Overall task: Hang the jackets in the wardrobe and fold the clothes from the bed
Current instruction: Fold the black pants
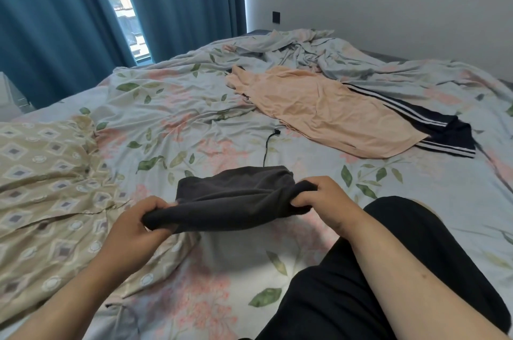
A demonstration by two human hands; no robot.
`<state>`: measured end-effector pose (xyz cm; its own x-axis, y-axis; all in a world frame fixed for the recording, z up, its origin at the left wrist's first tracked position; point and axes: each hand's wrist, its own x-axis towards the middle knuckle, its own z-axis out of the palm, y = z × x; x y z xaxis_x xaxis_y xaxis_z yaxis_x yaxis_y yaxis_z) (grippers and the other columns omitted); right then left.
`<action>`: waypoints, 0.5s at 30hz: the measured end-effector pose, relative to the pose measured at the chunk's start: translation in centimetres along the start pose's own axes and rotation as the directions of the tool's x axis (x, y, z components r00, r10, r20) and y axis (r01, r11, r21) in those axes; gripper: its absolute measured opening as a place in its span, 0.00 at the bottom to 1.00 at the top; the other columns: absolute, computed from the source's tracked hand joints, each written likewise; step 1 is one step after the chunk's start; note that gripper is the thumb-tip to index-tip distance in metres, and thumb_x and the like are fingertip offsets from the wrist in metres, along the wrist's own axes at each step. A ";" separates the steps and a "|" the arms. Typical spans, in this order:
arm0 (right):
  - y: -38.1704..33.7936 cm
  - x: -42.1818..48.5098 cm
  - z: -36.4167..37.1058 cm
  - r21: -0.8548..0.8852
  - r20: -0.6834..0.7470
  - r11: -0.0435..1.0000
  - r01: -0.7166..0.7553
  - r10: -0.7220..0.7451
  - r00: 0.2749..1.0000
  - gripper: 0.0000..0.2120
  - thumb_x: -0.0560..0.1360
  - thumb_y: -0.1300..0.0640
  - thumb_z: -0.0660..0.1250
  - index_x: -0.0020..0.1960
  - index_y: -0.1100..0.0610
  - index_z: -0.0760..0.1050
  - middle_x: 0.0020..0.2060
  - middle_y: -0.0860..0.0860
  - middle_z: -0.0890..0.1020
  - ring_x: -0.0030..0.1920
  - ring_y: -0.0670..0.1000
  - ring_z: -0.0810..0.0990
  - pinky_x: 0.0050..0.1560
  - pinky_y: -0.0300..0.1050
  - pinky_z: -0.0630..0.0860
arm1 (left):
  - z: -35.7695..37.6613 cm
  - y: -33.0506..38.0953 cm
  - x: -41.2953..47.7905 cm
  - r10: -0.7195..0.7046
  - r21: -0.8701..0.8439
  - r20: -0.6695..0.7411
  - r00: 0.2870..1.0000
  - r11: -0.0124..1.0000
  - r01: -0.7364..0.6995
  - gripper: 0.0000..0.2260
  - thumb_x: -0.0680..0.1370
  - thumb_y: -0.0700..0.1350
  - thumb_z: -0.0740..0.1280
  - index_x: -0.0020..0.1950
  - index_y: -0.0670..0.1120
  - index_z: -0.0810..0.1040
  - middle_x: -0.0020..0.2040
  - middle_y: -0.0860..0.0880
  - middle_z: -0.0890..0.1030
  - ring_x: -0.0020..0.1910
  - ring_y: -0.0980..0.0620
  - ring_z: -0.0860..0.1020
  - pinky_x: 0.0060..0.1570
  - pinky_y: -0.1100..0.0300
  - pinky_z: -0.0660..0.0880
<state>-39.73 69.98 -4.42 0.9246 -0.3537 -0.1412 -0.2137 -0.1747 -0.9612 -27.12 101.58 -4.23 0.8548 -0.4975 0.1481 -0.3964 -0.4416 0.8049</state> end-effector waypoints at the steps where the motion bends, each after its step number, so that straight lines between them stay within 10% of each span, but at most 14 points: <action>1: 0.0 0.0 0.0 0.025 0.008 0.999 -0.035 0.035 0.999 0.03 0.59 0.56 0.69 0.31 0.55 0.78 0.31 0.51 0.80 0.36 0.49 0.79 0.42 0.46 0.74 | -0.3 0.2 -0.1 -0.015 -0.024 0.049 0.999 1.000 0.017 0.06 0.68 0.42 0.73 0.39 0.50 0.78 0.35 0.50 0.80 0.35 0.54 0.78 0.37 0.58 0.72; 6: 0.6 0.1 0.0 -0.015 0.161 0.937 -0.348 0.346 0.924 0.25 0.52 0.51 0.69 0.46 0.64 0.80 0.40 0.58 0.86 0.43 0.57 0.84 0.44 0.47 0.78 | 0.6 -0.4 -0.6 -0.143 -0.409 0.247 0.958 0.881 0.237 0.09 0.61 0.42 0.71 0.35 0.38 0.77 0.30 0.44 0.75 0.31 0.47 0.74 0.29 0.64 0.69; 9: 0.7 0.2 0.0 -0.153 0.194 0.853 -0.499 0.521 0.831 0.21 0.55 0.50 0.69 0.46 0.57 0.80 0.36 0.52 0.86 0.35 0.51 0.84 0.30 0.40 0.77 | 1.7 -1.6 -0.7 -0.269 -0.477 0.387 0.882 0.761 0.441 0.13 0.62 0.40 0.69 0.45 0.40 0.84 0.41 0.37 0.84 0.39 0.40 0.83 0.37 0.57 0.79; 15: 2.3 2.0 0.8 -0.496 -0.057 0.754 -0.429 0.465 0.883 0.10 0.75 0.51 0.62 0.48 0.58 0.72 0.46 0.51 0.80 0.41 0.51 0.78 0.35 0.42 0.70 | 5.0 -5.0 0.6 -0.488 -0.170 0.031 0.872 0.857 0.486 0.05 0.78 0.41 0.68 0.51 0.48 0.81 0.46 0.49 0.85 0.47 0.49 0.83 0.46 0.53 0.77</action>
<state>-38.15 69.59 -7.10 0.6994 -0.4459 -0.5586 -0.7147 -0.4361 -0.5468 -26.33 99.78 -11.02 0.9288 -0.2412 -0.2814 0.1323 -0.4935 0.8596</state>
